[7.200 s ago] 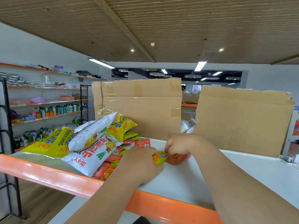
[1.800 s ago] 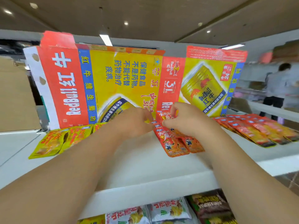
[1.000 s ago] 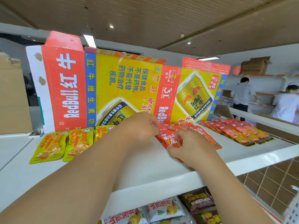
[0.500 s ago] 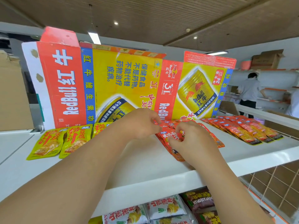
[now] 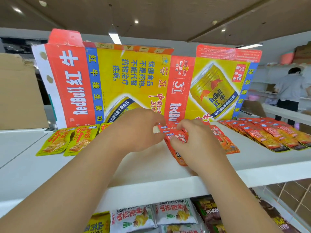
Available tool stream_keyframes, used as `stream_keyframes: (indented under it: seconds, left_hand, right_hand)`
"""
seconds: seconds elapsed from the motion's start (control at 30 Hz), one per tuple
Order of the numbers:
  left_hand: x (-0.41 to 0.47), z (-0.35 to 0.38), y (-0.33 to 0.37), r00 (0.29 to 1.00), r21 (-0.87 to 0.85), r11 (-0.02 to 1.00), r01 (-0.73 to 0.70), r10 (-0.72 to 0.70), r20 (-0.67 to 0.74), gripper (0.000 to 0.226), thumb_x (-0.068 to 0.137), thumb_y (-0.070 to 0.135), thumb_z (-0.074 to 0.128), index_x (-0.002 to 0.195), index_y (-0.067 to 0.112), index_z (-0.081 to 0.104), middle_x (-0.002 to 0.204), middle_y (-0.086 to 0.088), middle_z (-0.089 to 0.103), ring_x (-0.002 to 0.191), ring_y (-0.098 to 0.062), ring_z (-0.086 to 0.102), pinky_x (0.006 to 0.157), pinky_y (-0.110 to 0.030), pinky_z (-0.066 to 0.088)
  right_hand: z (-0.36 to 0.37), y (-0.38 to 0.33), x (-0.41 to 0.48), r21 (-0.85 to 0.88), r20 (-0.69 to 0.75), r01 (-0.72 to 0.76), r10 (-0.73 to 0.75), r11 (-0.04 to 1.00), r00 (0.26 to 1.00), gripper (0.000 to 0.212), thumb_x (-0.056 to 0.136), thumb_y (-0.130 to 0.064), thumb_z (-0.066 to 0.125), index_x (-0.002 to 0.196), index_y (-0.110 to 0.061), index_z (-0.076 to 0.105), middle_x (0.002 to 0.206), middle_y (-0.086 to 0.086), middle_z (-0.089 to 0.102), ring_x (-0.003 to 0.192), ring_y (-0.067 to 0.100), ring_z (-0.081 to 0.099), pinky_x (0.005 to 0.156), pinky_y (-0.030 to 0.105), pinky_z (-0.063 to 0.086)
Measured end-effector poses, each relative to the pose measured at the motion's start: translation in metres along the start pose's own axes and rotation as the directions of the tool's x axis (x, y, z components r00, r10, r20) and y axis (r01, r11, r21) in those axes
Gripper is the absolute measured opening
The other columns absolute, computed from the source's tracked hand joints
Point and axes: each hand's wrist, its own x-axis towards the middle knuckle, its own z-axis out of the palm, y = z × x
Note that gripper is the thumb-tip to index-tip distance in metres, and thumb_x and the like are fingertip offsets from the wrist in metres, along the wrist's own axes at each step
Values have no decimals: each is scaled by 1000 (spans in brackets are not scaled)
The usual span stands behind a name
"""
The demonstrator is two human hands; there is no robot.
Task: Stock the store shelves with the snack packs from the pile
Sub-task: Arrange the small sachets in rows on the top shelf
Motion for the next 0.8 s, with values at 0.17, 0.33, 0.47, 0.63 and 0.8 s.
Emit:
stream_keyframes:
  seconds: [0.17, 0.33, 0.47, 0.63, 0.8]
  left_hand:
    - [-39, 8, -2, 981, 37, 998, 57, -49, -189, 43, 88, 54, 56, 129, 42, 59, 122, 14, 64, 115, -15, 57, 95, -38, 49]
    - [-71, 13, 3, 907, -25, 992, 125, -125, -402, 56, 84, 52, 61, 138, 37, 54, 132, 11, 58, 120, -15, 52, 100, -38, 44]
    - [-87, 15, 8, 870, -4, 986, 168, -150, -470, 58, 85, 52, 61, 139, 31, 56, 136, 7, 57, 124, -20, 54, 99, -48, 44]
    - [-99, 24, 10, 815, -78, 960, 271, -271, -511, 46, 85, 44, 63, 129, 29, 63, 128, 9, 61, 115, -18, 56, 94, -45, 48]
    - [-113, 21, 8, 790, -130, 937, 326, -345, -507, 47, 83, 43, 62, 127, 30, 63, 128, 8, 62, 114, -17, 56, 93, -43, 48]
  right_hand:
    - [-2, 1, -3, 48, 21, 72, -73, 996, 997, 33, 82, -49, 62, 109, -29, 64, 110, -4, 62, 104, 22, 55, 85, 40, 48]
    - [-1, 1, -5, 123, 46, 149, -156, 981, 987, 37, 81, -50, 66, 113, -31, 63, 113, -6, 61, 106, 23, 54, 82, 34, 44]
    - [-1, 2, -7, 167, 51, 208, -219, 964, 974, 45, 78, -48, 73, 118, -32, 62, 118, -9, 60, 109, 20, 52, 87, 33, 42]
    - [-1, 3, -10, 164, 74, 271, -285, 949, 956, 43, 80, -45, 75, 119, -32, 62, 118, -11, 58, 109, 18, 51, 85, 30, 37]
    - [-4, -12, -11, 172, 73, 286, -302, 943, 951, 39, 79, -36, 79, 115, -29, 65, 115, -9, 59, 108, 20, 54, 85, 30, 36]
